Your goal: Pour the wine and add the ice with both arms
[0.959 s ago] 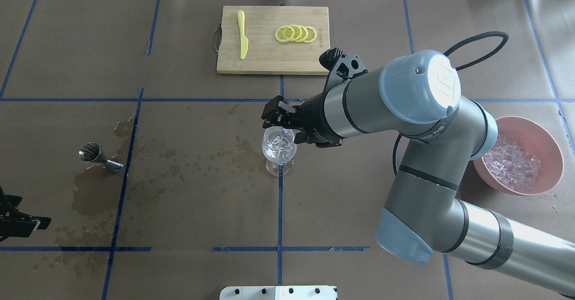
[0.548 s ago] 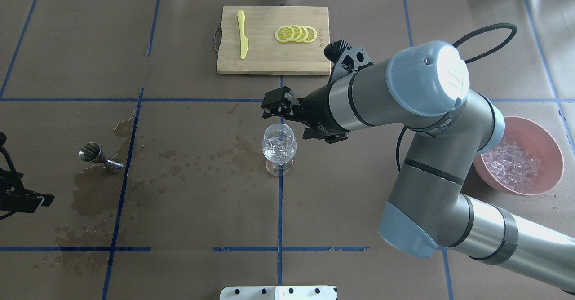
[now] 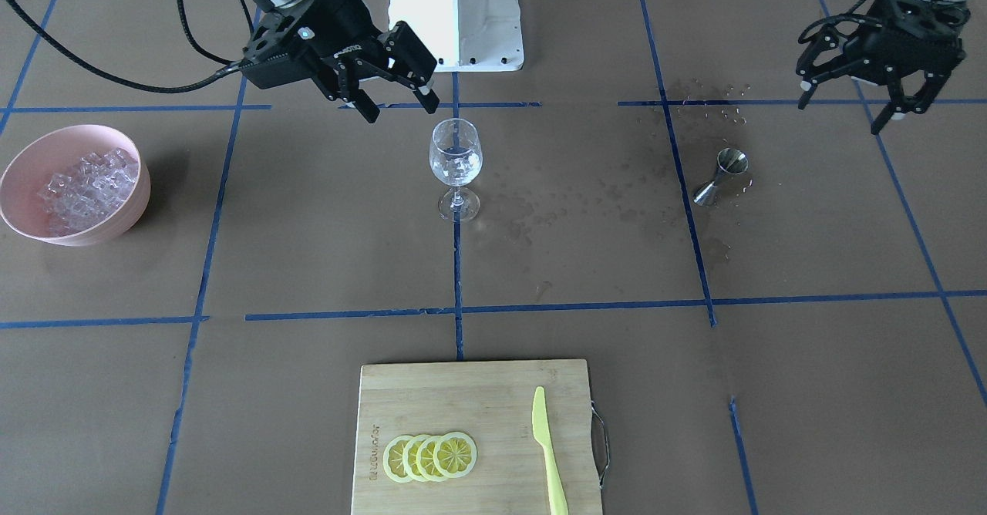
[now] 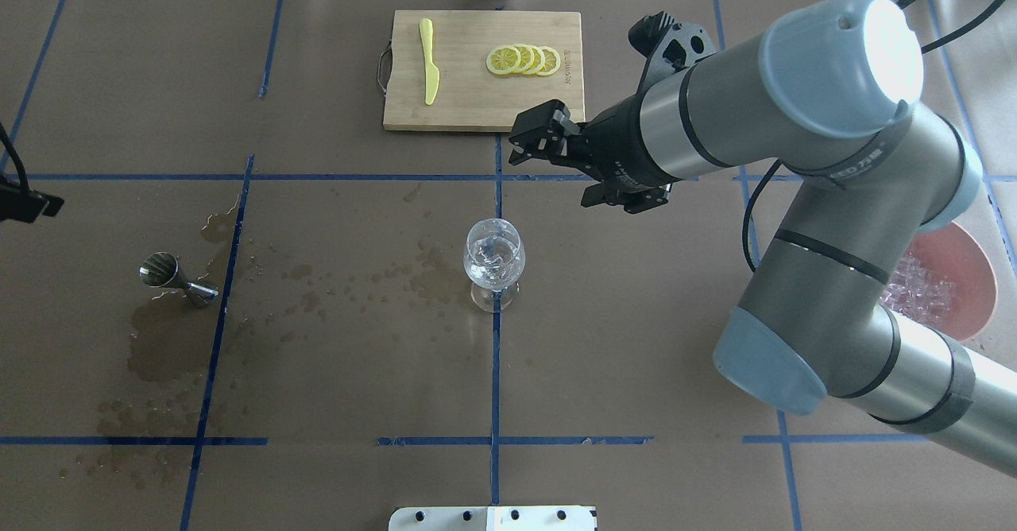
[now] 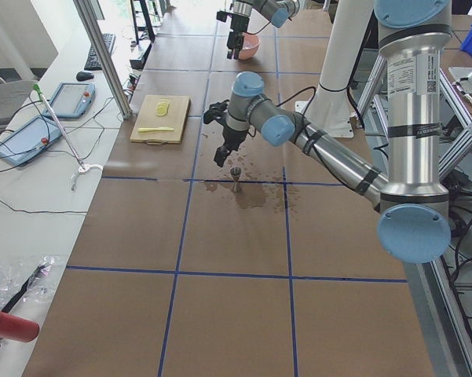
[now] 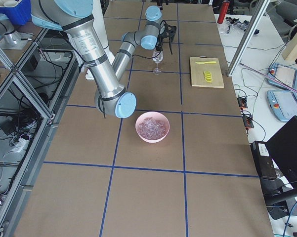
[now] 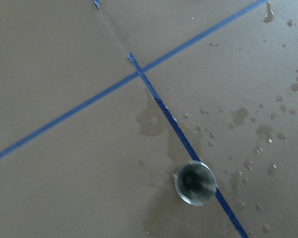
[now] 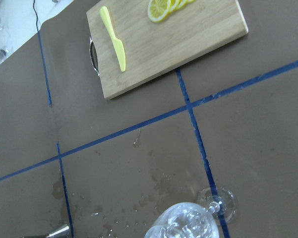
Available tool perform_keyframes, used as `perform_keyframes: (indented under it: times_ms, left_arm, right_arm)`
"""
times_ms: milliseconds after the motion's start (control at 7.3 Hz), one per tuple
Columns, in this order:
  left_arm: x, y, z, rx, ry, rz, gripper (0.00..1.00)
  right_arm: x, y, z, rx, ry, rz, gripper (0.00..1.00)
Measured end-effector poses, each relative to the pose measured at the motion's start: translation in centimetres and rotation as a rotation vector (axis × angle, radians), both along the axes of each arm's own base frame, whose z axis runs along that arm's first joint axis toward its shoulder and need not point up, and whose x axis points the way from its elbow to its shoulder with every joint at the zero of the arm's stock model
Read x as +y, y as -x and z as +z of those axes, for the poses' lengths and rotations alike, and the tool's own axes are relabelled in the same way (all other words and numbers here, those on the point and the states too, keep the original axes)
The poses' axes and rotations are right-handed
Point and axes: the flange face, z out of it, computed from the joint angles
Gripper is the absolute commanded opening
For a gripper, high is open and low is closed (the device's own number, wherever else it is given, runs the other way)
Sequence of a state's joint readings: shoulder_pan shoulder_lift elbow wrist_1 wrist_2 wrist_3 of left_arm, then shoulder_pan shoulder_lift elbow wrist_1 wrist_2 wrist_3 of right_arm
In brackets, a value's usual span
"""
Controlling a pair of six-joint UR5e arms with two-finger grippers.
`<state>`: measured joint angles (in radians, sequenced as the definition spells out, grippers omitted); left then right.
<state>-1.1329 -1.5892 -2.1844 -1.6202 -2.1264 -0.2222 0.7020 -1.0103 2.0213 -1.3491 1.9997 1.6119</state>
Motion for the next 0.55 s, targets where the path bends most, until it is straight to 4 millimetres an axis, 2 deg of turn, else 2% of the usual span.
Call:
perform_keyframes:
  times_ms: [137,274,411,548]
  left_arm:
    - [-3.5,2.4,-0.1,-0.001,0.018,-0.013,1.00]
    - [-6.3,5.2,1.1,0.033,0.054,-0.029,1.00]
    - [-8.5,7.9,2.9,0.081,0.086,-0.049,1.00]
    - [-9.8,9.6,4.8,0.112,0.105,-0.064,1.00]
  right_arm:
    - [-1.6,-2.1,1.2,0.030,-0.024,-0.001,1.00]
    - [-3.2,-4.1,3.0,0.077,-0.053,-0.005,1.00]
    - [-5.2,-6.0,5.2,0.163,-0.091,-0.019,1.00]
    - [-7.3,-7.7,7.8,0.269,-0.131,-0.050,1.00]
